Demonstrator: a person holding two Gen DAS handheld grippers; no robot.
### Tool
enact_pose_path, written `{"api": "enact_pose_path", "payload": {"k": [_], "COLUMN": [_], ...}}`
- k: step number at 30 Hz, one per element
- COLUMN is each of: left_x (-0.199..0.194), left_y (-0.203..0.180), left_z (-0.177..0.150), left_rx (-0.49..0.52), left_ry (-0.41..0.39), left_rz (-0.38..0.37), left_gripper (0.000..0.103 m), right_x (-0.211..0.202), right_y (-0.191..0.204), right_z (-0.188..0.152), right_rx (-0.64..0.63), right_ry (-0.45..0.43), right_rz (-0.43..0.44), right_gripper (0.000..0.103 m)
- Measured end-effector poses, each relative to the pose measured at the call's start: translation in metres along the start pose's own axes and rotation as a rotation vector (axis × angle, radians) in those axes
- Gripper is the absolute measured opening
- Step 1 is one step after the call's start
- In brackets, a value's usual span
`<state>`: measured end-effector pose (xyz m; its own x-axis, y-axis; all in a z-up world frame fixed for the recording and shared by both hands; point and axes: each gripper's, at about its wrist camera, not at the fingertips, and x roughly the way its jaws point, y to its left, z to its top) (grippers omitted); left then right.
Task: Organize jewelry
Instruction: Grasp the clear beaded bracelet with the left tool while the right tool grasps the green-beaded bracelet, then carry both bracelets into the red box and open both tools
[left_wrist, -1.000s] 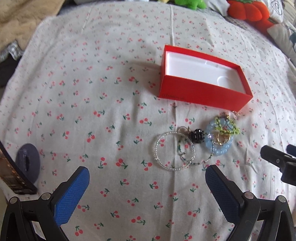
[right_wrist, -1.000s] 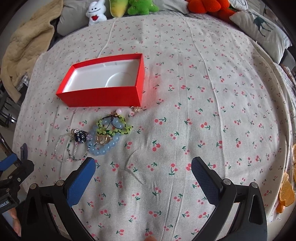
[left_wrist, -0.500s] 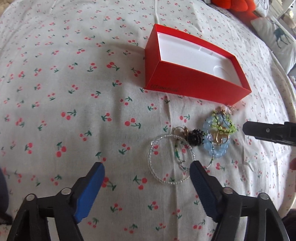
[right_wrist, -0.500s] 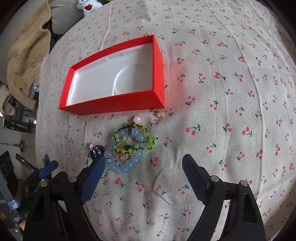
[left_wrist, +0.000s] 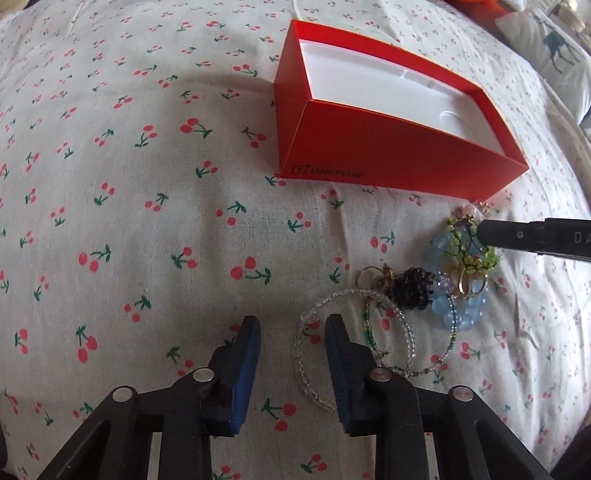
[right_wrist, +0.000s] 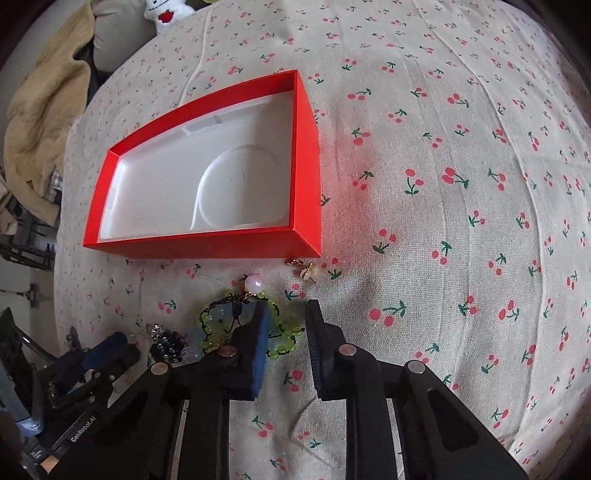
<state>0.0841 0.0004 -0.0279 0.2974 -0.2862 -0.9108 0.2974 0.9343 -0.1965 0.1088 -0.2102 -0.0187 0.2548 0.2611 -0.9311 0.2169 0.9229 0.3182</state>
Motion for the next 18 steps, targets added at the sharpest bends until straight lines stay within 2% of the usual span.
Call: {"api": "enact_pose_path", "payload": {"k": [3,5,9,18], "left_x": [0.003,0.005,0.006,-0.012], "left_y": [-0.009,-0.015,-0.020,-0.010], "left_z": [0.002,0.003,0.002,-0.010], "left_rx": [0.035,0.051,0.057,0.019], "left_ry": [-0.008,-0.013,-0.026,-0.061], "left_rz": [0.046,0.066,0.083,0.064], "left_gripper": [0.017,0.005,0.004,0.001], "right_x": [0.002,0.005,0.005,-0.022], "right_y": [0.003,0.006,0.012,0.016], "right_z": [-0.002,-0.005,-0.010,-0.019], "right_rx": [-0.036,-0.066,-0.126,-0.139], "right_ry": [0.001,0.004,-0.014,-0.077], "right_rz": [-0.021,-0.040,-0.085,-0.057], "right_gripper": [0.016,0.010,0.006,0.005]}}
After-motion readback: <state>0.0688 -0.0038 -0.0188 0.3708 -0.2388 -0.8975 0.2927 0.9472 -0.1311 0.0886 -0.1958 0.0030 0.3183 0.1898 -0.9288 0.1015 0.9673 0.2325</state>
